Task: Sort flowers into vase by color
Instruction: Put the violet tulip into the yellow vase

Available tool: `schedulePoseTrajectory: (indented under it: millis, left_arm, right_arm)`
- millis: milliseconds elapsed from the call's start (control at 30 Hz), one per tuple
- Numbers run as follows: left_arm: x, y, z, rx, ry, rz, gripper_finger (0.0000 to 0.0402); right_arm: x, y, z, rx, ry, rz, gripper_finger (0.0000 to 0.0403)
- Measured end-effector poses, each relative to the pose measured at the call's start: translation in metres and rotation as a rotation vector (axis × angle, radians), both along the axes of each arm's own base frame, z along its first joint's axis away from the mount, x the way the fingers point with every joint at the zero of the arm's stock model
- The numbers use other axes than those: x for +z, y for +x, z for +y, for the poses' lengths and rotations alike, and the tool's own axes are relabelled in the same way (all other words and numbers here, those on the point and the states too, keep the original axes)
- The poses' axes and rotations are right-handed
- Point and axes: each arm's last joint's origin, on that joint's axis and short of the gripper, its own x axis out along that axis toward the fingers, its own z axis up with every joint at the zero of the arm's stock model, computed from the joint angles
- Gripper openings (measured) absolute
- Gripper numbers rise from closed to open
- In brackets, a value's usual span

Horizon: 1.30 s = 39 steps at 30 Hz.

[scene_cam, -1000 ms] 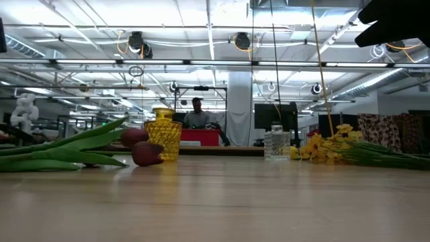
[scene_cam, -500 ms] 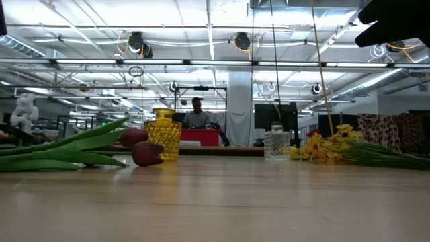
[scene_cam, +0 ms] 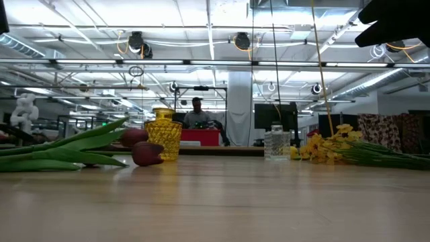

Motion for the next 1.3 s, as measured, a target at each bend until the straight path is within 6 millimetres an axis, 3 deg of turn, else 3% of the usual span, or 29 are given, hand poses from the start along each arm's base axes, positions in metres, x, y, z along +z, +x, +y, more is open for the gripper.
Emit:
schedulePoseTrajectory:
  millis: [167, 333, 1167, 1300]
  left_arm:
    - [-0.005, 0.004, 0.009, 0.005, 0.033, -0.001, 0.0207]
    - [-0.01, 0.008, 0.015, 0.008, 0.035, 0.006, 0.021]
    - [-0.015, 0.007, 0.017, -0.007, 0.039, -0.015, 0.0018]
    - [-0.013, 0.008, 0.014, -0.011, 0.029, -0.024, 0.0008]
  right_arm:
    - [0.0, 0.0, 0.0, 0.0, 0.0, 0.0, 0.0196]
    - [0.0, 0.0, 0.0, 0.0, 0.0, 0.0, 0.0196]
    - [0.0, 0.0, 0.0, 0.003, -0.005, 0.002, 0.0196]
    - [0.0, 0.0, 0.0, 0.003, -0.005, 0.002, 0.0196]
